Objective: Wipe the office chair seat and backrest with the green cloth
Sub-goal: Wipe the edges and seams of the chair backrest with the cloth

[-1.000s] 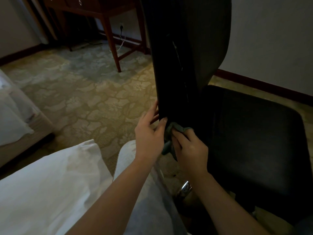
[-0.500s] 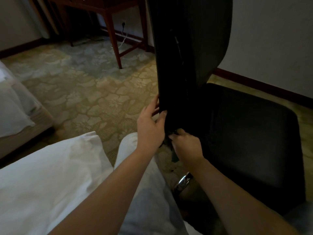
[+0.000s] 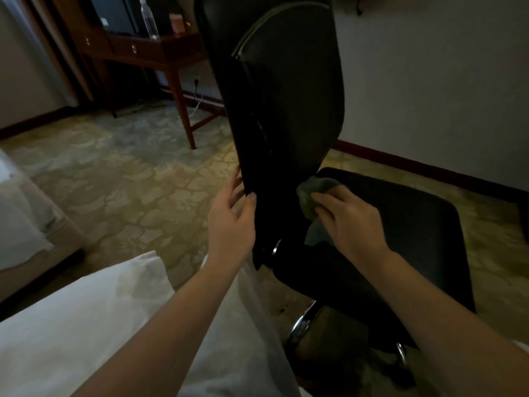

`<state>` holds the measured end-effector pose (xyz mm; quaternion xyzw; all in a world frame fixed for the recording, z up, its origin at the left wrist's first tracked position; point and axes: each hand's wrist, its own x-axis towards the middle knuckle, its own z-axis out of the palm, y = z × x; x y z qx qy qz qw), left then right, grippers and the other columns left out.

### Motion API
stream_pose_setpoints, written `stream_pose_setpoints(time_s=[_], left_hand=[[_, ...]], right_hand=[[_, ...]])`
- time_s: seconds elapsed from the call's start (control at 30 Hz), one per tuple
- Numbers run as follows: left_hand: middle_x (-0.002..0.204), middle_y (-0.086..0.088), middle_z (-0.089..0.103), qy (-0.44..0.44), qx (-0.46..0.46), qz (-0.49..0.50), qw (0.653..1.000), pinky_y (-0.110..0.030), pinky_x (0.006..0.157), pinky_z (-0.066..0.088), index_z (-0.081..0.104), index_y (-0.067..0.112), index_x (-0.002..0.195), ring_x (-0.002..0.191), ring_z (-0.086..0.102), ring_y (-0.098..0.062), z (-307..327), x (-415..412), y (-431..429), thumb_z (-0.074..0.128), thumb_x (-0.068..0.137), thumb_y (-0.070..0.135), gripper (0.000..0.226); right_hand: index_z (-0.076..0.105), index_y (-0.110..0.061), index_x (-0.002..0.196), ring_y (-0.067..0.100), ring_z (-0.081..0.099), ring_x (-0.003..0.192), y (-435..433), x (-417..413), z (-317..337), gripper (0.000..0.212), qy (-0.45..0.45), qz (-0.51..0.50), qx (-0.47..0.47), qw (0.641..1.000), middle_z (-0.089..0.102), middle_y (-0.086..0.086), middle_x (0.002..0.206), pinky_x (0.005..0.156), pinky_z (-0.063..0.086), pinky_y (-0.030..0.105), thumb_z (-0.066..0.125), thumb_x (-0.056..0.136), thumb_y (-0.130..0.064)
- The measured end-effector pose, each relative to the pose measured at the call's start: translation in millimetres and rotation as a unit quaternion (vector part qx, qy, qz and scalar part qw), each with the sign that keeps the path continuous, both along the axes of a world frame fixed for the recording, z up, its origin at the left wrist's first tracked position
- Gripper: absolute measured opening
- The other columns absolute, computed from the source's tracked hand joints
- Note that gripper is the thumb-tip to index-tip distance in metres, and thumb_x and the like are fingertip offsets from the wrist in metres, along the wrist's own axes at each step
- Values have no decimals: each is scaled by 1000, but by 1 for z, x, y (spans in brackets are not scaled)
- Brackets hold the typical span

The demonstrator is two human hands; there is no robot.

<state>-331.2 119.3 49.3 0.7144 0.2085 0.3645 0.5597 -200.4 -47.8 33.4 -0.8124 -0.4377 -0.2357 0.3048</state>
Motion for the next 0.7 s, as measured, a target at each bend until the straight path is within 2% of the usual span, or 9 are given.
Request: stream_pose_setpoints(time_s=[0.07,0.17,0.33,0.5,0.6,0.7], left_hand=[[137,17,59,-18,1,9,1000,-23,100,51,42,28,152,124,58,2,20,6,2,55,104,13,53],[129,21,62,-45,2,17,999,-13,91,51,47,33,145,118,59,6,48,14,6,52,104,12,46],[123,22,63,-82,26,25,996,-6,85,47,48,26,145,112,60,12,93,18,15,51,104,9,44],[122,22,66,-111,30,32,993,-8,87,49,50,26,147,112,62,9,128,21,27,52,104,13,44],[117,22,70,-119,13,32,992,-13,87,53,56,31,140,109,65,6,148,25,33,50,106,18,38],[109,22,72,-117,-14,22,993,-17,80,56,58,38,131,102,68,3,162,27,35,49,106,22,31]], right_hand=[[72,-13,116,18,66,94,0,12,31,24,-24,-30,2,999,68,4,111,83,39,12,68,91,-15],[69,-13,120,18,66,101,12,24,74,28,-45,-21,33,998,69,2,117,85,47,21,67,92,-16],[64,-19,128,-4,52,108,43,33,134,33,-1,21,75,997,65,-6,125,95,44,16,62,96,-21],[63,-17,128,2,54,115,80,34,186,31,19,87,121,989,63,-4,126,101,46,20,59,97,-16],[63,-17,126,-5,51,113,101,26,208,30,23,129,136,982,58,-11,126,100,40,10,58,97,-13],[61,-25,126,-16,43,108,118,15,213,34,80,138,84,984,49,-22,124,92,34,0,61,94,-15]])
